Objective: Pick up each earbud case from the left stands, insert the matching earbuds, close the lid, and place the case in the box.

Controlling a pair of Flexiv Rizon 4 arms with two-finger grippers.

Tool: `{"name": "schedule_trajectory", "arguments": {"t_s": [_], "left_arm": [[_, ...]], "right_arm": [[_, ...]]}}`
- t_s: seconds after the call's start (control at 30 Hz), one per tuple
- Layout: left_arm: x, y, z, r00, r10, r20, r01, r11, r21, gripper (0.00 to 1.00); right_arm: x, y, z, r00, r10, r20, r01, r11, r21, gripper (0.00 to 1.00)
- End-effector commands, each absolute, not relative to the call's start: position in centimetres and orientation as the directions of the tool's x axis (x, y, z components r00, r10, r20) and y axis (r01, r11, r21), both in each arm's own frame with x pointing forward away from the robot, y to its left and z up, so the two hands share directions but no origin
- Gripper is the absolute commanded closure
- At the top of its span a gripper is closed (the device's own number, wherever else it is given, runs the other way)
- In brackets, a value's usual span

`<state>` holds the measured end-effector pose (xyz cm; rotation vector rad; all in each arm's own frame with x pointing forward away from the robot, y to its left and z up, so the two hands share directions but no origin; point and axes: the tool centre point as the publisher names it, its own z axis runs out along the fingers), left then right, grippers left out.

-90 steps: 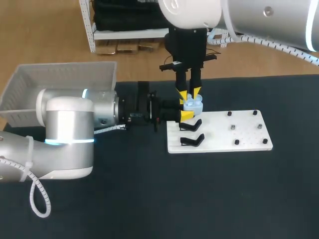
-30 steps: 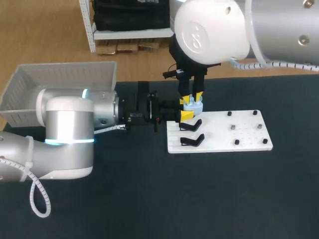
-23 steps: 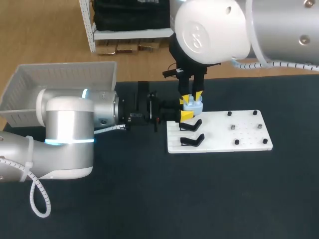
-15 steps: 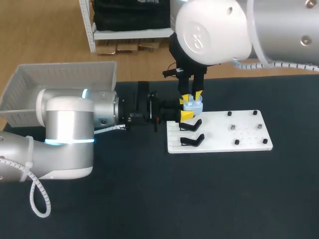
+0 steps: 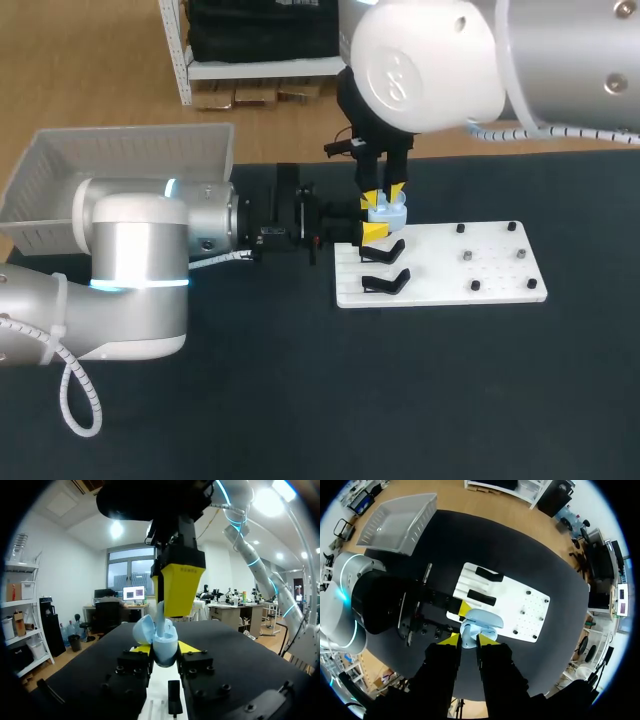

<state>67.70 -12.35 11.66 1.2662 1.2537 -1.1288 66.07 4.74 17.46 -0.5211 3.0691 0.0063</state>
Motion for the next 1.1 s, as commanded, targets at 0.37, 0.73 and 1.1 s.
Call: {"name": "schedule_trajectory", "arguments": {"t_s": [0.37,0.73,1.1], "left_arm": [[67.59,-12.33,11.56,0.036,0.076,-0.996,0.999,0.026,0.038,1.00],[67.59,-12.33,11.56,0.036,0.076,-0.996,0.999,0.026,0.038,1.00],[67.59,-12.33,11.56,0.036,0.076,-0.996,0.999,0.026,0.038,1.00]], "right_arm": [[66.00,4.62,16.93,-0.945,-0.326,-0.029,-0.326,0.945,-0.003,1.00],[66.18,4.54,16.79,-0.946,-0.324,-0.028,-0.324,0.946,-0.002,1.00],[66.03,4.72,16.44,-0.942,-0.336,-0.001,-0.336,0.942,-0.006,1.00]]}}
